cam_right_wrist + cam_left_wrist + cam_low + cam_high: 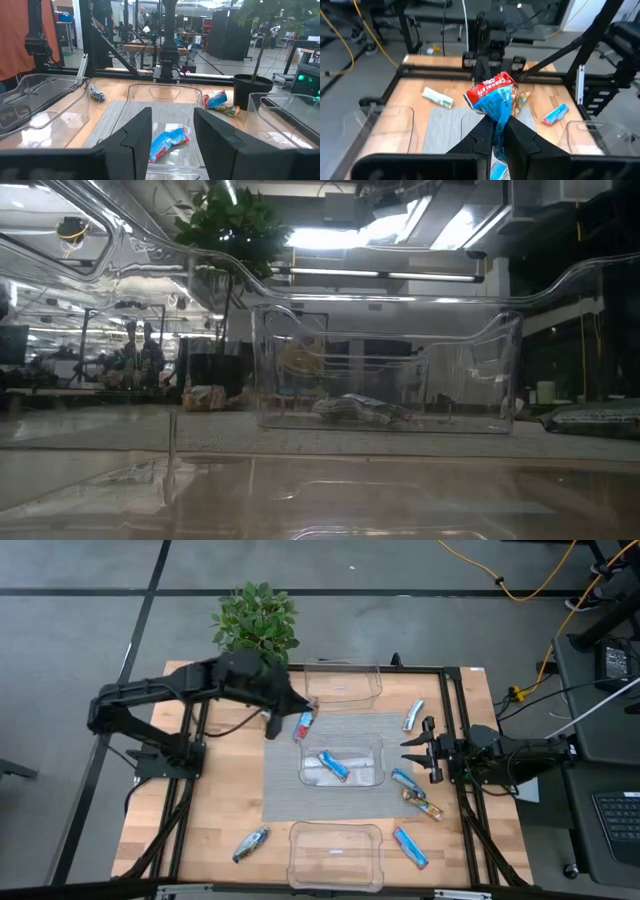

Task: Pick and place Granola Bars by type
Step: Put the red granola bar into the middle transparent bin

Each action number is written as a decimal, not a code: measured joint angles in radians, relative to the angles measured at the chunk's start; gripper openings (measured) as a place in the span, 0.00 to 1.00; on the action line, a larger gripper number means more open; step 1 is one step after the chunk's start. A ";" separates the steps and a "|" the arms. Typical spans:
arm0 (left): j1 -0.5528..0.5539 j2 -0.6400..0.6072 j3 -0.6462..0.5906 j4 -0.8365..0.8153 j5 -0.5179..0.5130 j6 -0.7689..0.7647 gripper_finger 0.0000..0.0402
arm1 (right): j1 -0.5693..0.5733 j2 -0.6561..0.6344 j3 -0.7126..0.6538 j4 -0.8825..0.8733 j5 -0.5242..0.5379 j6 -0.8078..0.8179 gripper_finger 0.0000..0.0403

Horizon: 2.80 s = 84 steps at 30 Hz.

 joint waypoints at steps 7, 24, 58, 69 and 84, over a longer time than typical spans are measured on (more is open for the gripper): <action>0.000 0.126 0.070 -0.018 0.000 -0.002 0.07 | 0.000 0.000 0.000 0.000 -0.001 0.000 0.37; 0.000 0.341 0.335 -0.190 0.026 0.013 0.07 | 0.000 0.000 0.000 -0.001 -0.002 0.002 0.37; 0.012 0.661 0.309 -0.103 0.106 0.157 0.07 | 0.000 0.000 0.000 -0.001 -0.002 -0.003 0.37; 0.018 0.738 0.307 -0.066 0.159 0.200 0.07 | 0.000 0.003 0.000 -0.001 -0.002 -0.002 0.37; -0.017 0.797 0.309 -0.043 0.154 0.329 0.07 | 0.000 0.003 0.000 -0.001 -0.002 0.001 0.37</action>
